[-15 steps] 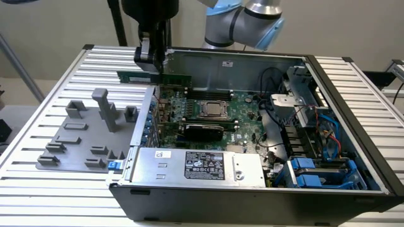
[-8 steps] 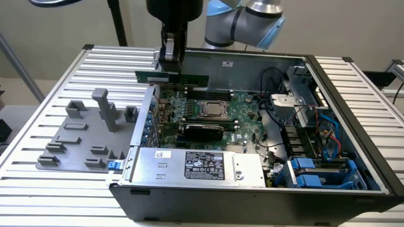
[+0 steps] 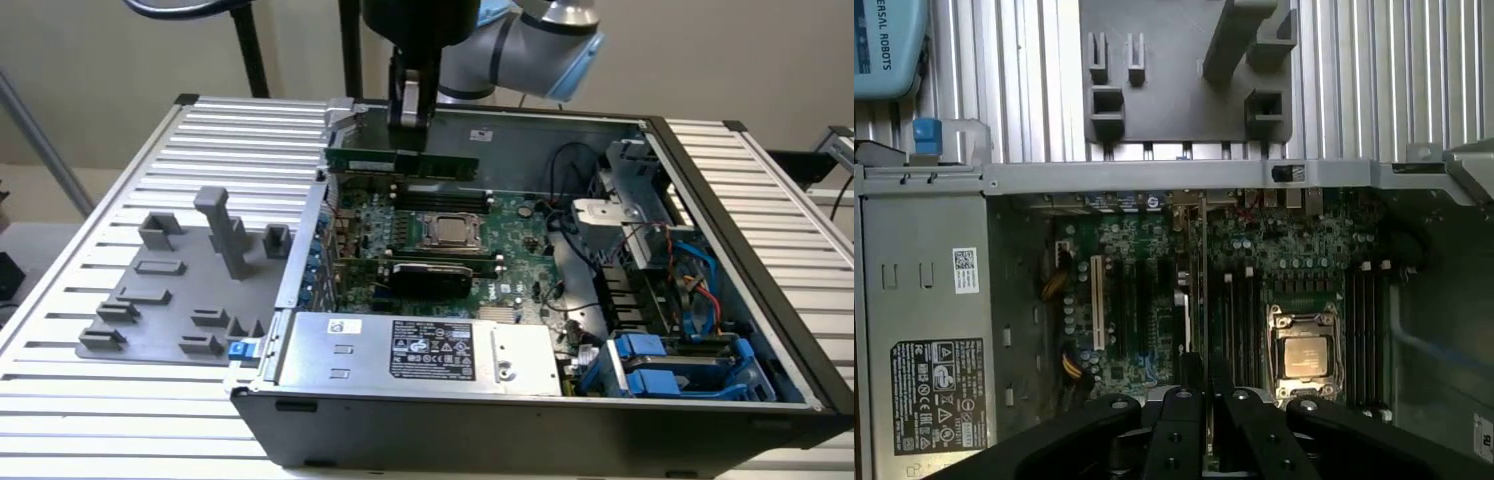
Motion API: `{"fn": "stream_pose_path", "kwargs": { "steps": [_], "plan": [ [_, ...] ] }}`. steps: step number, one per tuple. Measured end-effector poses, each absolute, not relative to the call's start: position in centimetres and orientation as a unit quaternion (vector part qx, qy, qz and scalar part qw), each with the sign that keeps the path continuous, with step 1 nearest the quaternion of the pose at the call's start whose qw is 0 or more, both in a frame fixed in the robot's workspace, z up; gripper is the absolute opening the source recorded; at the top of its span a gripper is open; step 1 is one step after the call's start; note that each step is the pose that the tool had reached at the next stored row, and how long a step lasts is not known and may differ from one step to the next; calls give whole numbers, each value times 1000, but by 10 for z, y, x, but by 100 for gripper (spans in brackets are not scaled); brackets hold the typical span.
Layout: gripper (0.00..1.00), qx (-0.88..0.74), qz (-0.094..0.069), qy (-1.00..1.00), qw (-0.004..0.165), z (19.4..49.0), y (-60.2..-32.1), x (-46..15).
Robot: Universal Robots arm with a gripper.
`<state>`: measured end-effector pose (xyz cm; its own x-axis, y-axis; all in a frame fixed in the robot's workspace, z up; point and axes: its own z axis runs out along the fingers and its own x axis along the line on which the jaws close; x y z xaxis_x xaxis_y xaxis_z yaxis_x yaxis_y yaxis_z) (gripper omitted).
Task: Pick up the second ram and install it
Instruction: 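Pick up the second ram and move it above second insertion slot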
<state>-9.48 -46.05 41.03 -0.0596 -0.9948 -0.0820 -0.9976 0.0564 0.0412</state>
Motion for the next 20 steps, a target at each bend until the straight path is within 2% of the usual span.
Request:
{"fn": "stream_pose_path", "kwargs": {
  "steps": [20],
  "plan": [
    [13, -686, 43, 727, 16, 390, -410, -60]
  ]
}}
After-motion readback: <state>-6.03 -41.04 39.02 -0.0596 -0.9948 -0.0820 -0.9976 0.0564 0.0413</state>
